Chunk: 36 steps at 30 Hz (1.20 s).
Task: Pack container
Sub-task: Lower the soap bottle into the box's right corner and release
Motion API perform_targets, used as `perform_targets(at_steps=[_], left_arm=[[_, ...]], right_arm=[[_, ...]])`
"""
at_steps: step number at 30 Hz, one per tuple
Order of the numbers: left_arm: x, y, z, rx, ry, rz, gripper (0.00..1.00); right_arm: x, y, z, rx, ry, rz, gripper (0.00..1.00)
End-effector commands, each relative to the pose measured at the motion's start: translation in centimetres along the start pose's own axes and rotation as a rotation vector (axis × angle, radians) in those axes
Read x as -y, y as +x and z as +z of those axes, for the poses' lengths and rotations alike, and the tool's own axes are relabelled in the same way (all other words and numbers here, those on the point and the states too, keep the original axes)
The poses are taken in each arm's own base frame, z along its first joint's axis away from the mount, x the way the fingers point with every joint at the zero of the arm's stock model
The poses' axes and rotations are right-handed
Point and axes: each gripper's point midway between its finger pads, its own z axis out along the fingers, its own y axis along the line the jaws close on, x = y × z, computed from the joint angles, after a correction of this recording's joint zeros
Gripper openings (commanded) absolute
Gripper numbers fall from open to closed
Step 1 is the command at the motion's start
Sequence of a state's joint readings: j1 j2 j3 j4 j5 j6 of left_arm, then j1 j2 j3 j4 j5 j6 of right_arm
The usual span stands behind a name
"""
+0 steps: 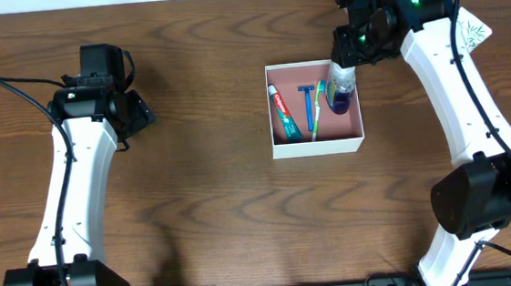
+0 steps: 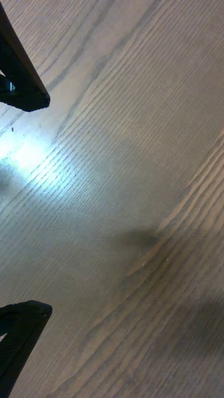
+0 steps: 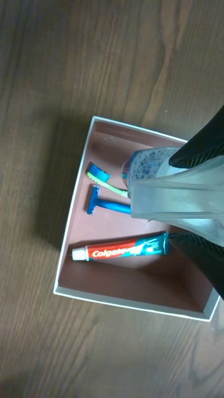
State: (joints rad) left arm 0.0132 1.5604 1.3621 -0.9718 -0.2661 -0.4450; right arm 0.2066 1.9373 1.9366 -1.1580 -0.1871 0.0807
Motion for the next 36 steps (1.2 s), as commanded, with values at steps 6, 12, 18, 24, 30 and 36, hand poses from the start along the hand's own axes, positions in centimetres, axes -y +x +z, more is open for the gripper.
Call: perform_targets(at_steps=[6,12,18,24,30,36], left_arm=[[-0.4,0.2,0.3,-0.006,-0.019,-0.002,0.98],[-0.4,0.2,0.3,-0.006,-0.019,-0.001,0.98],[-0.4,0.2,0.3,-0.006,-0.019,-0.001,0.98],[-0.4,0.2,0.3,-0.006,-0.019,-0.001,0.98],[-0.4,0.2,0.3,-0.006,-0.019,-0.001,0.98],[-0.4,0.2,0.3,-0.006,-0.019,-0.001,0.98]], right_arm=[[-0.2,-0.6,1.3,-0.005,0.003,0.011,0.31],[0.1,-0.5,2.7,-0.028,0.006,0.015,0.32],[1.0,-0.6,2.9,-0.024,0.058,0.015,0.33],[1.1,-0.5,3.3,-0.032,0.060,0.016,0.33],[1.5,-0.2,4.0,-0.052,0.073,0.019,0.34],[1.5,0.0,4.2,-0.058,0.074,0.020,0.36]])
